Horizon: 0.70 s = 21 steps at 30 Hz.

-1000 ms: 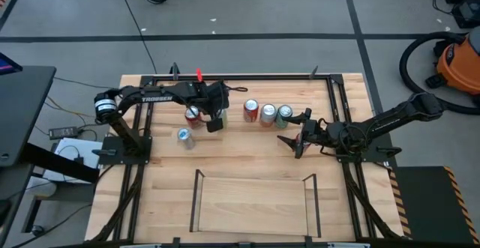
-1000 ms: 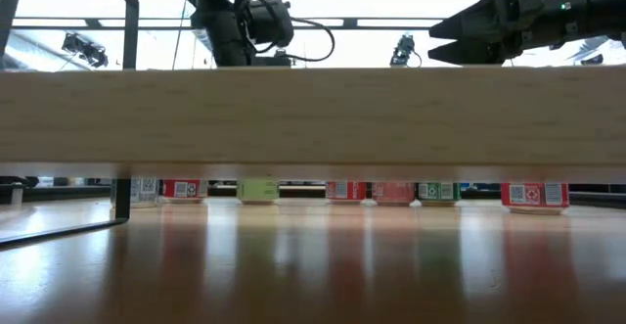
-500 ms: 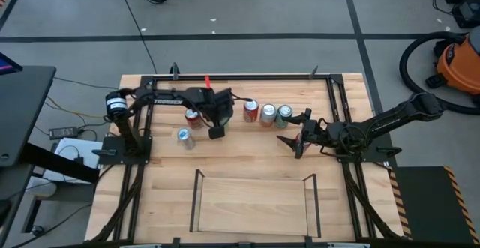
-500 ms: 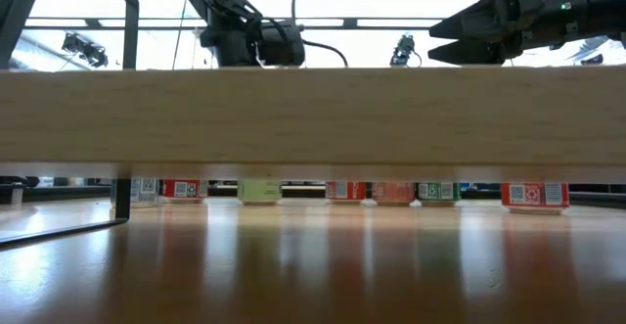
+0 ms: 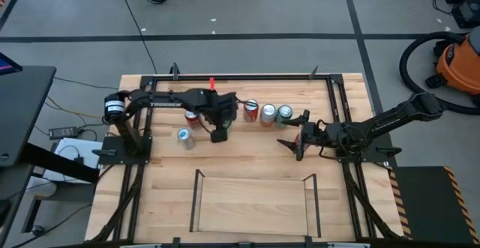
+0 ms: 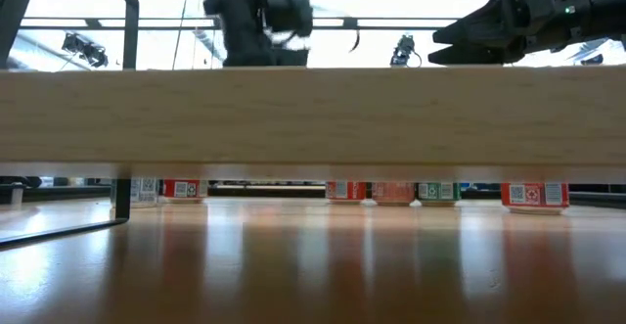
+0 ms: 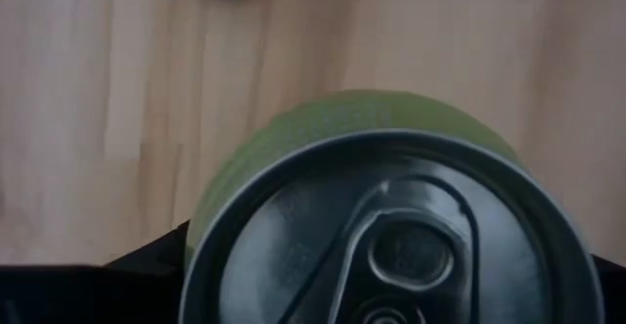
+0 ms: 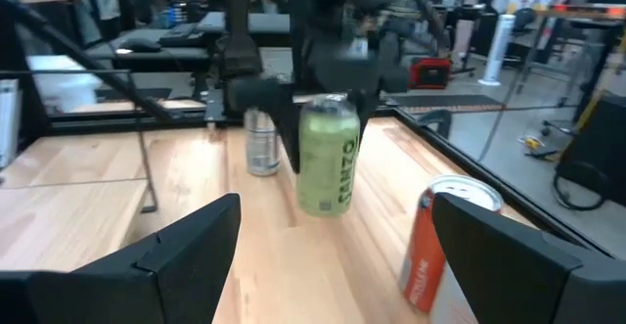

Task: Place canned beverage on shelf
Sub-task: Put the light green soda can on the shelf

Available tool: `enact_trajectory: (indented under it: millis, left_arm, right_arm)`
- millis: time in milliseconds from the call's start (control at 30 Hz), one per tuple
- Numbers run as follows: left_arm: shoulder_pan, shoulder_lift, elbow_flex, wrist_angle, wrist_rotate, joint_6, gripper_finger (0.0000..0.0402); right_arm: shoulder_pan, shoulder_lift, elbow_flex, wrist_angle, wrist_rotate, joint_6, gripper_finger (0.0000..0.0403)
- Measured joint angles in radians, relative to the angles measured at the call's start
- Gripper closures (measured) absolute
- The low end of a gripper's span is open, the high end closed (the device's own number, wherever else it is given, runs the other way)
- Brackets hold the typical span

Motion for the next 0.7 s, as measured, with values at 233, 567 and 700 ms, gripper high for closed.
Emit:
enact_trajectory:
  millis: [233, 567, 700]
  left_arm:
    - [-0.225, -0.008, 0.157, -0.124, 0.035, 0.054, 0.0086]
    - [-0.524, -0.006, 0.203, -0.051, -0.095, -0.018, 0.0081]
    - [-0.537, 0.0, 0.203, -0.048, -0.094, -0.23, 0.0081]
  right_arm:
    - [0.02, 0.0, 0.0, -0.015, -0.104, 0.014, 0.0055]
    - [0.084, -0.007, 0.0, -0.026, -0.104, -0.026, 0.0055]
    - [0.094, -0.008, 0.0, -0.026, -0.101, -0.024, 0.0055]
